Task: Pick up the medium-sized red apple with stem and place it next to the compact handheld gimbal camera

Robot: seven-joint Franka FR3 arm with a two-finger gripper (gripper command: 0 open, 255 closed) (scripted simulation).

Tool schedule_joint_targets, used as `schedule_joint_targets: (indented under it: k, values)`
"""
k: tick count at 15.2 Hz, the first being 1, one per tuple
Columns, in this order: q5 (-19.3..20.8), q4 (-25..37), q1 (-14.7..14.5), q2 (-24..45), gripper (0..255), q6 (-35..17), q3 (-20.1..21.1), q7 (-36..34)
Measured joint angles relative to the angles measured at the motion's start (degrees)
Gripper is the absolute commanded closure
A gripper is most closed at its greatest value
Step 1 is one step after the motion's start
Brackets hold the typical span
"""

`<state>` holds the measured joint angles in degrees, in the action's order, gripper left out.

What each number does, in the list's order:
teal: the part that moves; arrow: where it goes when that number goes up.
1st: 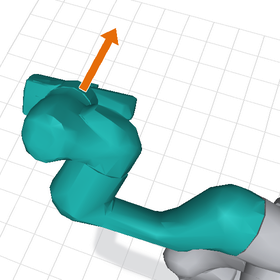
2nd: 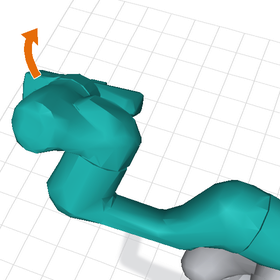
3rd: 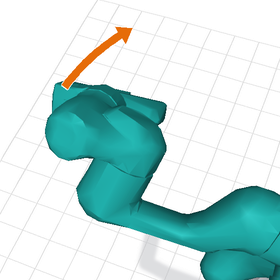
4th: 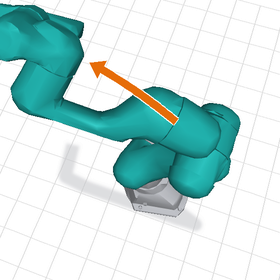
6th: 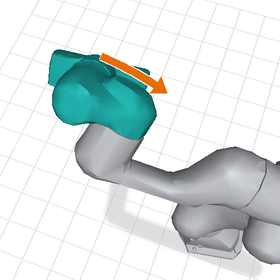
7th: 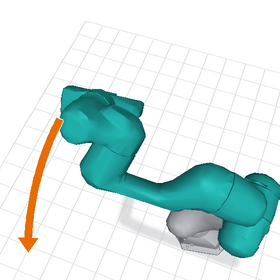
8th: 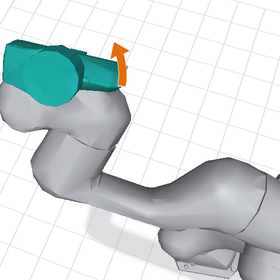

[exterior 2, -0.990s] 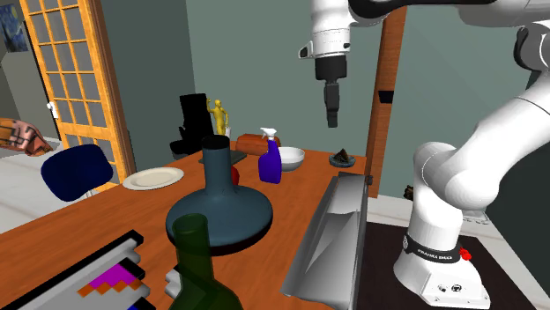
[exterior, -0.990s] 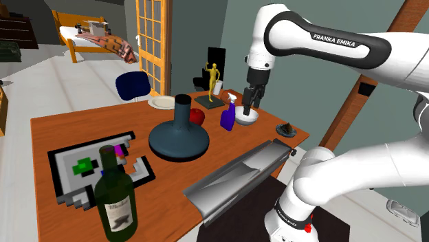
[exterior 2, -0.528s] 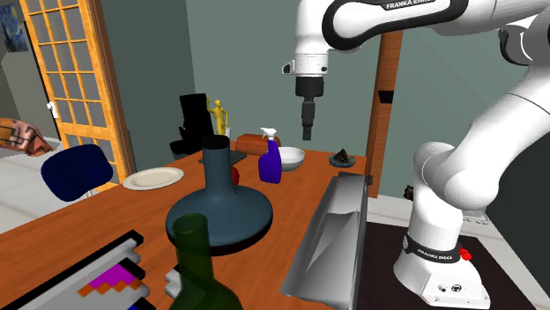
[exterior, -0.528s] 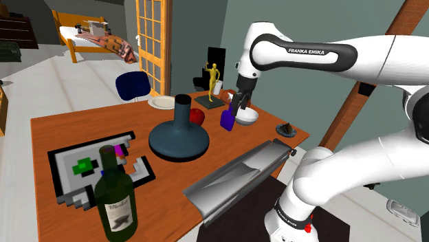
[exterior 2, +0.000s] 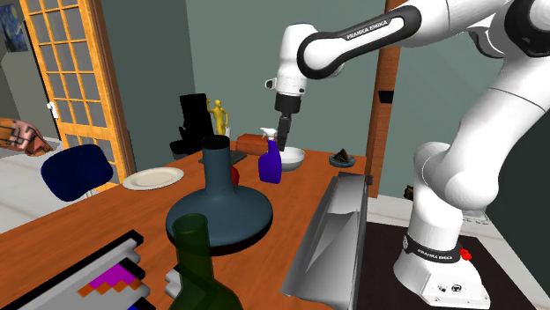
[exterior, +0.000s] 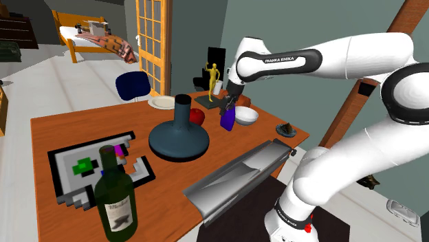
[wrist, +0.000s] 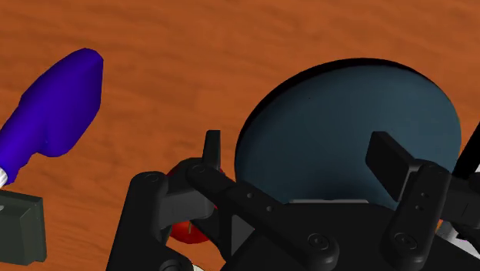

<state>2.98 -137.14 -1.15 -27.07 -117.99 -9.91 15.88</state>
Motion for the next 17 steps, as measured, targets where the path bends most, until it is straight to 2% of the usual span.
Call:
schedule_joint_targets:
  k: [5, 8, 13, 17]
  values:
    - [-2.50, 2.73, -1.07, 8.82, 0, -10.48, -2.94, 4.96]
    - [-5.45, 5.99, -2.12, 15.18, 0, -16.05, -4.43, 8.39]
    - [-12.56, 12.00, -3.06, 24.70, 0, -23.13, -6.43, 16.01]
    - [-19.79, 18.20, -2.50, 32.50, 0, -26.85, -6.77, 23.14]
